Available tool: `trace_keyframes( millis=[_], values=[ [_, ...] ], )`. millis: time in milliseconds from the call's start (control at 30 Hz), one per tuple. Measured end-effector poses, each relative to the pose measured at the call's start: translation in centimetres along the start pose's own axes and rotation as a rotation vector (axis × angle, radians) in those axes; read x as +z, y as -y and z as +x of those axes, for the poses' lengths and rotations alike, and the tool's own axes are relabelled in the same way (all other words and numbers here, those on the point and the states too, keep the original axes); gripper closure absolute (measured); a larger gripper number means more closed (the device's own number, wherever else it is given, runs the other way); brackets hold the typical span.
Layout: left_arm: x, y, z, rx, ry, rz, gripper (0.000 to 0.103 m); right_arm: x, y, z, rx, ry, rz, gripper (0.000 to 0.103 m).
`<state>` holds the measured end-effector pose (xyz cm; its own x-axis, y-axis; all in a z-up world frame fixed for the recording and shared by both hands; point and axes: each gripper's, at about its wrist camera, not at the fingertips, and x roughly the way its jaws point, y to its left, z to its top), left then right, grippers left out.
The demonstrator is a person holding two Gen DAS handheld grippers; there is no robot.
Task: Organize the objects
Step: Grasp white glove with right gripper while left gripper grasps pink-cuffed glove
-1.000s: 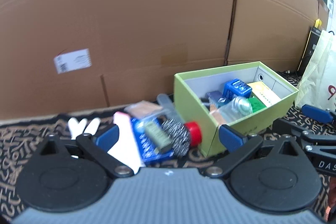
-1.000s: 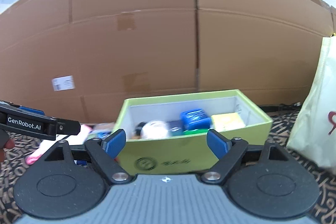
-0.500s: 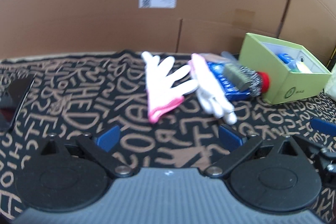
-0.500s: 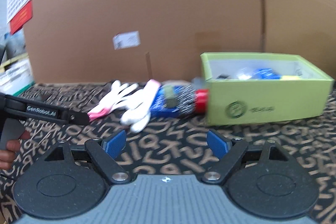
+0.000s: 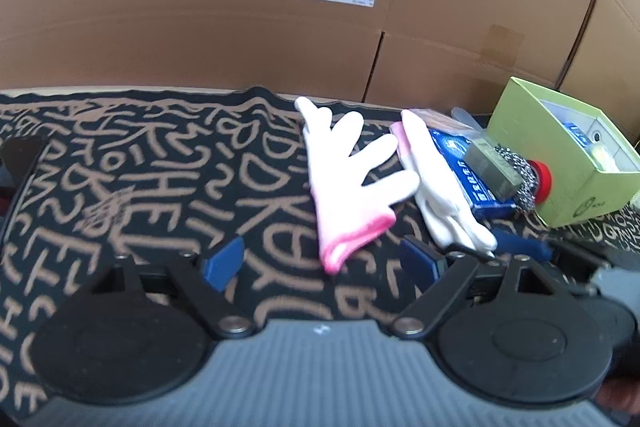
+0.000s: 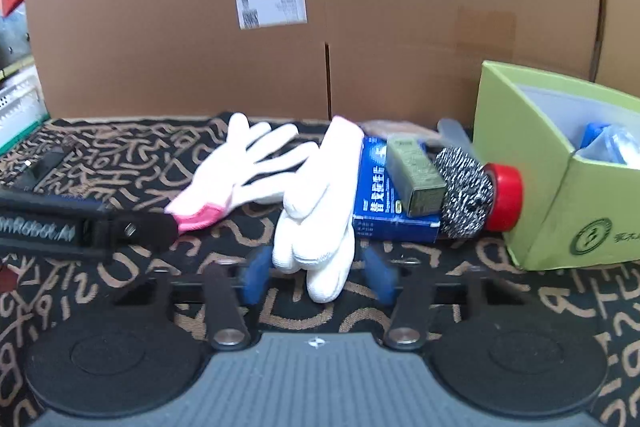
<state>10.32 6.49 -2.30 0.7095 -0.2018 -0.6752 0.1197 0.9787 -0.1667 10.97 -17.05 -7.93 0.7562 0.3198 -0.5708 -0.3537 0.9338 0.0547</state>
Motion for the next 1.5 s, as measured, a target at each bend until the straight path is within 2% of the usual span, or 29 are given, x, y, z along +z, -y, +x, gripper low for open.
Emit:
trace_keyframes(
  millis=[67,100,167,200,233,300,367,433,467,533,567,600,633,667,767,800,900,1000,1033,1067,1100,1233,1267,1300,1333,1367,1400,1433,1500],
  values=[
    [0.6,0.1,1.4,-0.005,-0.018,-0.001,0.024,-0.3,0.3,-0.6,0.012,0.006,0.012,0.081],
    [0.9,0.2,2.0,-0.008,-0.029,0.000,0.032,-0.5,0.3,-1.2,0.016,0.011,0.002,0.084],
    [1.2,0.7,3.0,0.001,-0.034,0.020,0.038,-1.0,0.4,-2.9,0.028,0.031,-0.018,0.087],
    [1.4,1.0,3.2,0.008,-0.032,0.043,0.052,-1.3,0.5,-3.9,0.035,0.041,-0.031,0.088],
    [1.5,1.3,3.4,0.002,-0.036,0.060,0.059,-1.7,0.6,-4.9,0.040,0.045,-0.036,0.088],
    [1.4,1.8,3.3,-0.015,-0.043,0.076,0.080,-2.4,1.0,-6.8,0.060,0.047,-0.036,0.088],
    [0.8,2.0,2.7,-0.045,-0.056,0.090,0.088,-3.3,1.3,-8.5,0.086,0.025,-0.040,0.088],
    [-0.2,1.9,1.4,-0.112,-0.088,0.096,0.089,-4.2,1.6,-9.9,0.112,-0.021,-0.053,0.087],
    [-0.9,1.8,0.6,-0.142,-0.106,0.102,0.089,-4.6,1.8,-10.3,0.125,-0.050,-0.065,0.083],
    [-2.6,1.8,-1.3,-0.186,-0.127,0.132,0.089,-5.4,2.0,-11.2,0.156,-0.109,-0.094,0.064],
    [-3.2,1.6,-2.0,-0.196,-0.134,0.135,0.086,-5.7,2.0,-11.7,0.155,-0.112,-0.100,0.056],
    [-3.6,1.3,-2.7,-0.197,-0.137,0.120,0.079,-5.8,2.1,-12.2,0.148,-0.104,-0.105,0.037],
    [-3.8,1.0,-3.1,-0.196,-0.136,0.099,0.074,-5.8,2.1,-12.6,0.133,-0.091,-0.110,0.027],
    [-3.7,0.8,-3.3,-0.194,-0.136,0.079,0.064,-5.7,2.0,-12.8,0.118,-0.068,-0.118,0.026],
    [-2.6,0.7,-2.4,-0.157,-0.124,0.038,0.053,-4.6,1.5,-12.1,0.066,-0.020,-0.135,0.026],
    [-2.1,0.7,-1.9,-0.147,-0.124,0.030,0.046,-4.2,1.3,-11.4,0.056,-0.010,-0.134,0.026],
    [-1.4,1.6,-0.3,-0.120,-0.118,0.050,0.032,-3.4,1.2,-9.4,0.061,-0.001,-0.115,0.026],
    [-1.0,2.8,0.9,-0.072,-0.097,0.093,0.029,-2.9,1.0,-7.1,0.049,-0.024,-0.088,0.026],
    [-0.8,3.1,1.2,-0.072,-0.097,0.106,0.032,-2.7,0.9,-6.4,0.042,-0.036,-0.078,0.026],
    [-0.8,3.4,1.3,-0.080,-0.098,0.121,0.050,-2.6,0.9,-5.8,0.038,-0.045,-0.067,0.027],
    [-0.8,3.7,1.2,-0.090,-0.098,0.143,0.057,-2.7,0.9,-5.5,0.038,-0.050,-0.058,0.031],
    [-1.4,4.9,0.6,-0.092,-0.085,0.211,0.059,-3.1,0.9,-4.7,0.067,-0.054,-0.036,0.043],
    [-1.4,5.0,0.7,-0.089,-0.083,0.215,0.054,-3.2,0.8,-4.7,0.062,-0.050,-0.043,0.045],
    [-1.4,5.0,0.8,-0.086,-0.083,0.213,0.048,-3.3,0.8,-4.8,0.061,-0.046,-0.048,0.050],
    [-1.4,4.8,1.0,-0.086,-0.090,0.203,0.047,-3.3,0.8,-4.9,0.069,-0.042,-0.045,0.063],
    [-1.4,4.7,1.2,-0.087,-0.097,0.195,0.048,-3.3,0.9,-5.1,0.083,-0.040,-0.037,0.066],
    [-1.5,4.8,1.2,-0.083,-0.090,0.202,0.057,-3.3,1.0,-5.2,0.087,-0.034,-0.030,0.070],
    [-1.5,5.0,1.1,-0.079,-0.089,0.215,0.061,-3.3,1.1,-5.4,0.085,-0.028,-0.028,0.078],
    [-1.6,5.2,0.7,-0.087,-0.090,0.230,0.081,-3.4,1.4,-6.0,0.087,-0.010,-0.020,0.081]
  ],
)
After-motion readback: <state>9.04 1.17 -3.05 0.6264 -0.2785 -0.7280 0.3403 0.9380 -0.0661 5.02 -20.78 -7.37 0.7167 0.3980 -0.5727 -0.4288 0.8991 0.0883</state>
